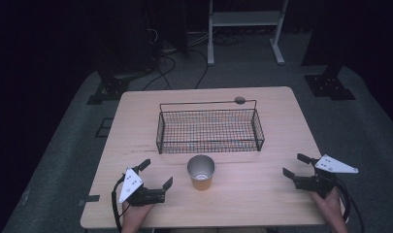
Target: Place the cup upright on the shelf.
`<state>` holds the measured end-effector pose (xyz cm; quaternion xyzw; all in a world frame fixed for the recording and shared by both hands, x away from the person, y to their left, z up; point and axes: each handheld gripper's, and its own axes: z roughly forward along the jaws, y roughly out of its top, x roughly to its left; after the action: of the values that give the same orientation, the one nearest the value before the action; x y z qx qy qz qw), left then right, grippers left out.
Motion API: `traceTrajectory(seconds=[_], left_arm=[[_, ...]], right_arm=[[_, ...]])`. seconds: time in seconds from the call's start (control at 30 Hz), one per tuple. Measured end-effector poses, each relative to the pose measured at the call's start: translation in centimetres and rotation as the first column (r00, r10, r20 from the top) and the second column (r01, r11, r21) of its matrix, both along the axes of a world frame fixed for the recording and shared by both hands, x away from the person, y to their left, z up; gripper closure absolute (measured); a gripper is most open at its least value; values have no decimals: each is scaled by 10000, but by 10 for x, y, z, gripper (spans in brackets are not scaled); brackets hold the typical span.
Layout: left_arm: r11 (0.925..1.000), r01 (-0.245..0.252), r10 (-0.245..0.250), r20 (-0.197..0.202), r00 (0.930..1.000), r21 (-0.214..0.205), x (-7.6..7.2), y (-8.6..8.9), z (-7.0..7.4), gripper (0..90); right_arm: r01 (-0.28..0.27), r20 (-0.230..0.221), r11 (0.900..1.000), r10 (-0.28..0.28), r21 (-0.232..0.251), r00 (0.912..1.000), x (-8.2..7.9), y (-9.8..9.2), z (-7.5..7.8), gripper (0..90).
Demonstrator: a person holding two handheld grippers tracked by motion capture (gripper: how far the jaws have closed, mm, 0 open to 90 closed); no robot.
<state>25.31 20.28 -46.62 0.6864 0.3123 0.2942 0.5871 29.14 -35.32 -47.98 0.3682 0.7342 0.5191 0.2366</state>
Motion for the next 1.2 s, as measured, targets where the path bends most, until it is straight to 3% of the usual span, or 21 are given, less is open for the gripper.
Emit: traceTrajectory(seconds=[0.07, 0.27, 0.43, 0.57, 0.83, 0.97, 1.2], left_arm=[[9995, 295, -295, 7, 9996, -80, -1, -2, 0, 1], [9940, 1077, -1075, -108, 9941, 205, -2, -12, -1, 1], [9897, 1364, -1358, -165, 9906, 428, -2, -21, -1, 1], [9879, 1520, -1514, -203, 9883, 302, -1, -26, -1, 1], [9749, 2148, -2128, -379, 9764, 594, 1, -47, 0, 1], [9735, 2236, -2218, -409, 9742, 473, 2, -51, 0, 1], [9649, 2542, -2501, -646, 9661, 658, 5, -66, -1, 1]], right_arm=[[-13, -8, 10000, 13, -3, 10000, 0, 0, 0, 136], [-45, 6, 10000, 45, 29, 10000, 0, 0, 0, 136], [-60, 7, 10000, 60, 18, 10000, 0, 0, 0, 136], [-49, 7, 10000, 49, -43, 10000, 0, 0, 0, 136], [-49, 17, 9999, 49, -111, 10000, 0, 1, 0, 136], [-20, -2, 9999, 20, -140, 10000, 0, 1, 0, 136], [-9, -25, 9999, 8, -137, 10000, 1, 1, 0, 136]])
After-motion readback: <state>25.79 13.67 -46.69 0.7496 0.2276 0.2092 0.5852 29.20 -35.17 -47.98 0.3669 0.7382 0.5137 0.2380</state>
